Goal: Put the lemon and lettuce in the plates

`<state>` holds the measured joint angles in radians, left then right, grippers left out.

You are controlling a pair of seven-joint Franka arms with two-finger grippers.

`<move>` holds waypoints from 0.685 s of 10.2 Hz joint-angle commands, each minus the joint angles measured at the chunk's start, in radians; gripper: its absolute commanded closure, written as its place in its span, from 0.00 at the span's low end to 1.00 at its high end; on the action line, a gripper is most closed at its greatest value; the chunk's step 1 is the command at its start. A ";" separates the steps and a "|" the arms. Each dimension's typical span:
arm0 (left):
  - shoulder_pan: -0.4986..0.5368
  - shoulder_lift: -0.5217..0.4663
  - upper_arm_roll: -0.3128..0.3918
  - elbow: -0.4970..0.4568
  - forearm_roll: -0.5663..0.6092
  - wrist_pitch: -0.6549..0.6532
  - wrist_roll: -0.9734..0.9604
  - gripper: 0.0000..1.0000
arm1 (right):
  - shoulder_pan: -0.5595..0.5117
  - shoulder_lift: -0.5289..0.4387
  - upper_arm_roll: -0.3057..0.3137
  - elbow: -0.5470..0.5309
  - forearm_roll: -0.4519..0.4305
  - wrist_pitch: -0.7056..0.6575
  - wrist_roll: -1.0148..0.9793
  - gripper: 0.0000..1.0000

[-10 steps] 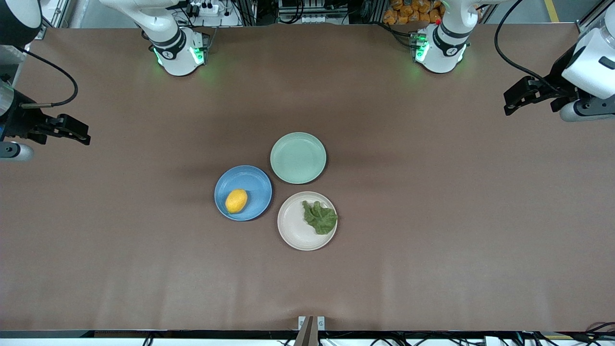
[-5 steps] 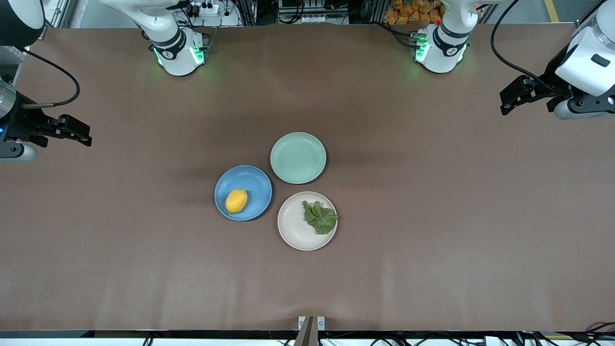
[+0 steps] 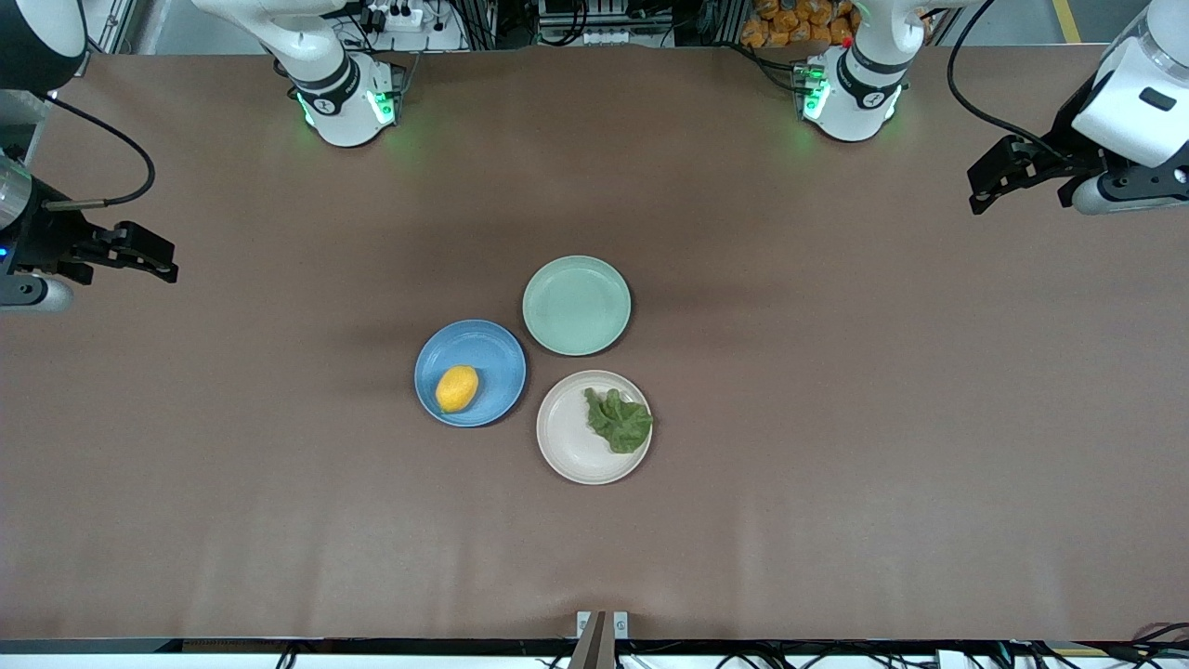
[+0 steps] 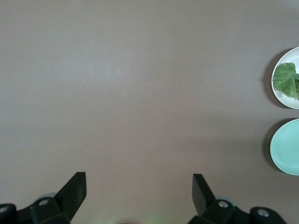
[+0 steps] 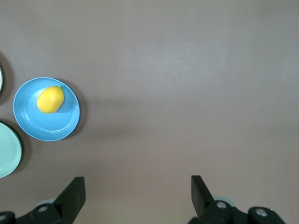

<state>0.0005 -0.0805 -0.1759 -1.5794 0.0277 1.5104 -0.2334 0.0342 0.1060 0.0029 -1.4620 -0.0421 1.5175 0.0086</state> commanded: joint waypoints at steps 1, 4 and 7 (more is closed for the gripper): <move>0.012 -0.036 0.003 -0.028 -0.025 0.016 0.019 0.00 | -0.002 -0.037 -0.001 -0.041 0.004 0.003 -0.012 0.00; 0.007 0.002 0.003 0.010 -0.011 0.014 0.012 0.00 | -0.003 -0.069 -0.004 -0.087 0.004 0.016 -0.012 0.00; 0.010 0.021 0.003 0.009 -0.011 -0.001 0.014 0.00 | -0.005 -0.068 -0.004 -0.087 0.004 0.016 -0.012 0.00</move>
<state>0.0020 -0.0748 -0.1720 -1.5803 0.0277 1.5170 -0.2334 0.0340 0.0700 -0.0013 -1.5140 -0.0421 1.5196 0.0084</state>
